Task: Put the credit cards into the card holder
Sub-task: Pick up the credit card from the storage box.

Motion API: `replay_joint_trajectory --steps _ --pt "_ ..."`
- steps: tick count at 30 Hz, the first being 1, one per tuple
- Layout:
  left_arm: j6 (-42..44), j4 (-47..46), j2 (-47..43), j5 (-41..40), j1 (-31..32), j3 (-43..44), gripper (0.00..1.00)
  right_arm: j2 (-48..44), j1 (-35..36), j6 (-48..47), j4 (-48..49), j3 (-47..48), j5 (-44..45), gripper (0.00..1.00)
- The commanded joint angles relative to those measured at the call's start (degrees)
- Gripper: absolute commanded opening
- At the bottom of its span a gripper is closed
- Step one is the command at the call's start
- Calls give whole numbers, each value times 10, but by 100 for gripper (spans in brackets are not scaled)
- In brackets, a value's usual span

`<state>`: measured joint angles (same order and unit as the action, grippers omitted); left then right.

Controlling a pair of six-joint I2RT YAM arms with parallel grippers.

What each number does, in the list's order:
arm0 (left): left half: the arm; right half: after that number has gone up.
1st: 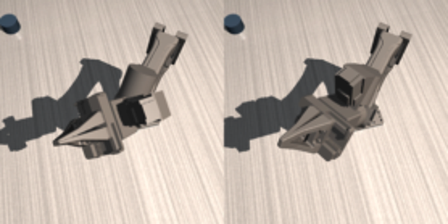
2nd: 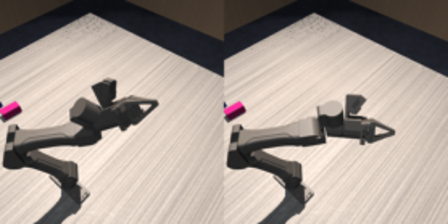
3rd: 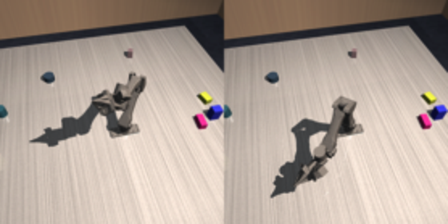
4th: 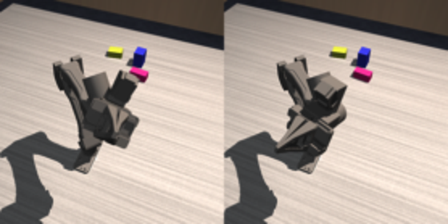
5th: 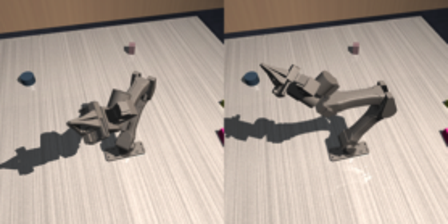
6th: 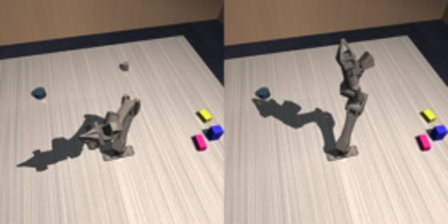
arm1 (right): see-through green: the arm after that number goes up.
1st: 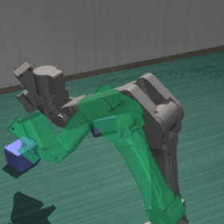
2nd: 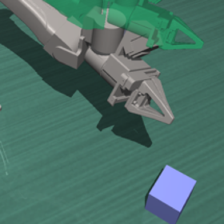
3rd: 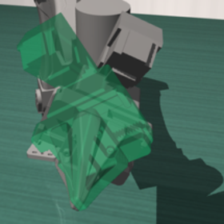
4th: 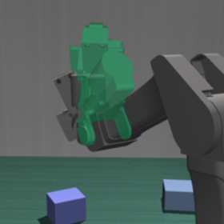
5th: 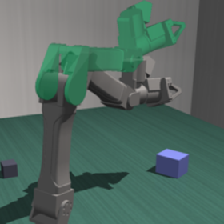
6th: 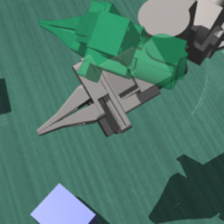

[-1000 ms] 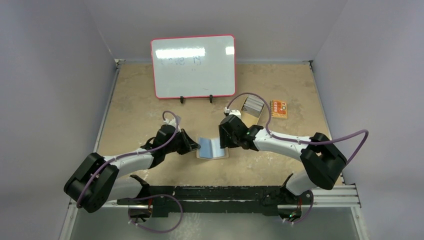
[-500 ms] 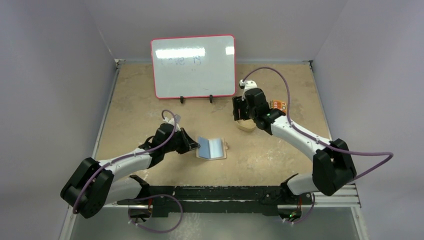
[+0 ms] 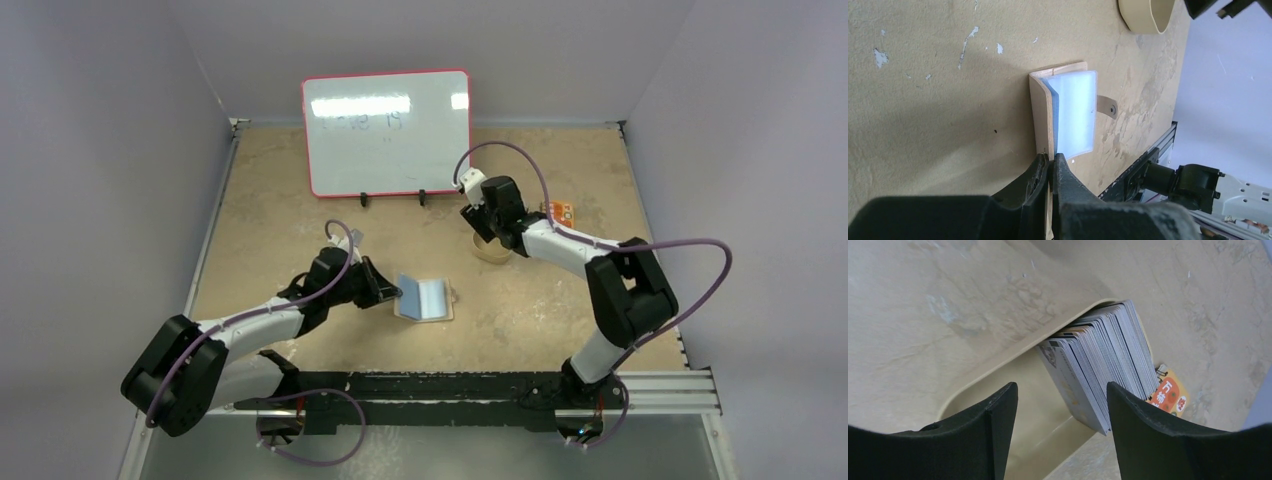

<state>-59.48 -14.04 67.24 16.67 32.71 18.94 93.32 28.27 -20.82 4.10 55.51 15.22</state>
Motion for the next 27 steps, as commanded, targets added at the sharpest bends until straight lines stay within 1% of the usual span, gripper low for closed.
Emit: replay_joint_trajectory --steps 1,4,12,16,21,23,27 --pt "-10 -43 -8 16 3 -4 0 27 -18 -82 28 26 41 67" --pt "-12 -45 -11 17 2 -6 0 44 -20 -91 37 25 61 62" --pt "-22 -50 -16 16 2 -10 0 71 -20 -103 46 24 139 59" --pt "-22 -49 -20 12 2 -12 0 60 -19 -103 53 23 164 52" --pt "-25 -54 -18 10 2 -14 0 53 -20 -103 64 23 162 39" --pt "-26 -56 -18 9 3 -14 0 54 -20 -100 62 24 163 36" --pt "-26 -56 -18 8 3 -17 0 52 -20 -89 50 33 164 36"
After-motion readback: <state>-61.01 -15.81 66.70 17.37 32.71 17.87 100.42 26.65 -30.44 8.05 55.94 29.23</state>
